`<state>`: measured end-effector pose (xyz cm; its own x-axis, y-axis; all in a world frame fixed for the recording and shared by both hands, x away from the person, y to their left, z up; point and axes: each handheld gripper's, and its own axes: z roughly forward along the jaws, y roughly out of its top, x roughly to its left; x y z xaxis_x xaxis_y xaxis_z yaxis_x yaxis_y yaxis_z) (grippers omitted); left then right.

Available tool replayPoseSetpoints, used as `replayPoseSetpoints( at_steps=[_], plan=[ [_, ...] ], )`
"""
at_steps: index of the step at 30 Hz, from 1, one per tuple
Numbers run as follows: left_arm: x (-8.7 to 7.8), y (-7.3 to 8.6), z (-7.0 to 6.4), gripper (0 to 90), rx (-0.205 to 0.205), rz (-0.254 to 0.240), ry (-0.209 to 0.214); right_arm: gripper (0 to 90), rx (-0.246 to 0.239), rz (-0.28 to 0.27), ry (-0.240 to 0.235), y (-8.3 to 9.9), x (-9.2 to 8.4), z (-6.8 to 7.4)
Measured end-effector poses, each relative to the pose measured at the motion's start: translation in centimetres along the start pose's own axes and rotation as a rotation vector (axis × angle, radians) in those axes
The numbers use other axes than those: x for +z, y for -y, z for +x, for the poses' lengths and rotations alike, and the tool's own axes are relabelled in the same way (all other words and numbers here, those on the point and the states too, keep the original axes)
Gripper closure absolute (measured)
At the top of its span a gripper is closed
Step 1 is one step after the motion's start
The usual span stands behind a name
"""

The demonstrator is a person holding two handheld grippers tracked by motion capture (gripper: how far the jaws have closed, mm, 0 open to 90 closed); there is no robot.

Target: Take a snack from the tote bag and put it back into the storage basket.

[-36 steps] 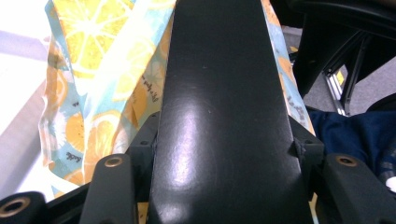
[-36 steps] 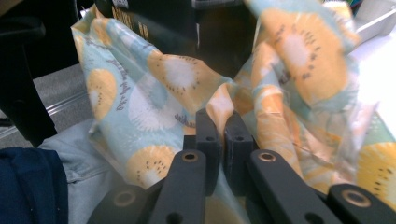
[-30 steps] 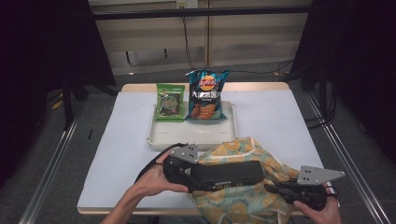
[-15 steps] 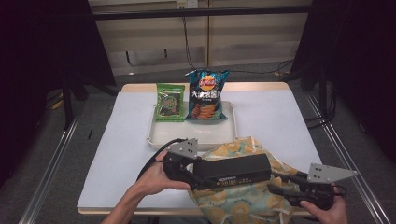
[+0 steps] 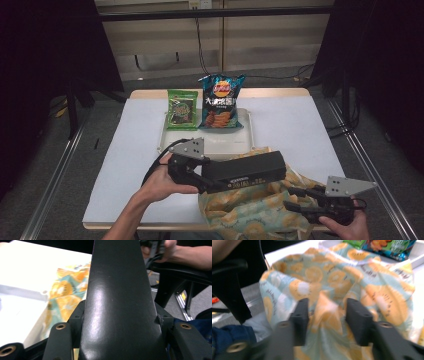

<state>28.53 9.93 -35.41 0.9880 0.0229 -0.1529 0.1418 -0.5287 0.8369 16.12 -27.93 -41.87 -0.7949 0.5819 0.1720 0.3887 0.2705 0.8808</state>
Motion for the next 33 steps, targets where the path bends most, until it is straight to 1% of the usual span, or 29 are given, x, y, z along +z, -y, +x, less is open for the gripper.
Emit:
replayPoseSetpoints(
  at_steps=[2, 3, 5, 8, 9, 10, 11, 13, 14, 16, 17, 20, 21, 24, 26, 27, 28, 29, 31, 33],
  plan=[
    [-0.4, 0.2, 0.6, 43.4, -0.001, 0.001, -0.012, 41.8, 0.007, -0.023, 0.008, -0.1, -0.3, -0.1],
    [-0.5, 0.3, 0.8, 43.4, -0.012, 0.001, -0.021, 37.8, 0.010, -0.029, 0.020, -0.2, -0.4, -0.2],
    [-0.7, 0.5, 1.3, 43.4, -0.020, 0.002, -0.031, 33.3, 0.017, -0.051, 0.038, -0.2, -0.6, -0.3],
    [-1.0, 0.7, 2.0, 43.4, -0.022, 0.001, -0.047, 24.2, 0.024, -0.069, 0.079, -0.2, -0.7, -0.4],
    [-1.1, 0.7, 2.2, 43.4, -0.025, 0.000, -0.054, 22.0, 0.023, -0.073, 0.085, -0.2, -0.7, -0.4],
    [-1.2, 0.8, 2.5, 43.4, -0.038, -0.006, -0.061, 21.4, 0.028, -0.075, 0.088, -0.2, -0.7, -0.5],
    [-1.4, 0.9, 2.9, 43.3, -0.029, -0.003, -0.069, 20.1, 0.027, -0.079, 0.094, -0.2, -0.7, -0.5],
    [-1.7, 1.0, 3.4, 43.3, -0.032, -0.010, -0.090, 19.3, 0.030, -0.079, 0.093, -0.1, -0.6, -0.4],
    [-1.9, 1.0, 3.7, 43.3, -0.027, -0.006, -0.098, 19.0, 0.027, -0.079, 0.094, -0.1, -0.6, -0.4],
    [-2.3, 1.1, 4.4, 43.3, -0.026, 0.002, -0.101, 18.3, 0.028, -0.079, 0.091, -0.1, -0.5, -0.4],
    [-2.5, 1.1, 4.7, 43.3, -0.033, -0.006, -0.110, 17.3, 0.030, -0.079, 0.096, -0.1, -0.5, -0.4],
    [-2.9, 1.4, 5.8, 43.3, -0.051, -0.008, -0.138, 15.7, 0.028, -0.080, 0.099, -0.1, -0.5, -0.5],
    [-3.0, 1.6, 6.1, 43.3, -0.063, -0.019, -0.144, 14.5, 0.029, -0.081, 0.102, -0.2, -0.5, -0.5],
    [-3.1, 1.9, 7.0, 43.3, -0.072, -0.007, -0.167, 13.0, 0.031, -0.084, 0.111, -0.2, -0.5, -0.6],
    [-3.2, 2.0, 7.5, 43.3, -0.075, 0.016, -0.178, 11.9, 0.036, -0.083, 0.114, -0.2, -0.5, -0.6],
    [-3.2, 2.1, 7.7, 43.3, -0.084, 0.010, -0.184, 10.4, 0.035, -0.081, 0.117, -0.2, -0.4, -0.6],
    [-3.1, 2.2, 8.1, 43.3, -0.086, 0.000, -0.182, 10.1, 0.038, -0.080, 0.121, -0.2, -0.4, -0.6],
    [-3.2, 2.3, 8.3, 43.3, -0.081, 0.003, -0.181, 9.8, 0.037, -0.080, 0.123, -0.2, -0.4, -0.6],
    [-3.0, 2.4, 8.8, 43.3, -0.085, 0.001, -0.185, 9.2, 0.037, -0.079, 0.124, -0.2, -0.5, -0.6],
    [-2.7, 2.6, 9.2, 43.3, -0.075, 0.025, -0.187, 9.3, 0.036, -0.078, 0.129, -0.2, -0.5, -0.7]
  ],
)
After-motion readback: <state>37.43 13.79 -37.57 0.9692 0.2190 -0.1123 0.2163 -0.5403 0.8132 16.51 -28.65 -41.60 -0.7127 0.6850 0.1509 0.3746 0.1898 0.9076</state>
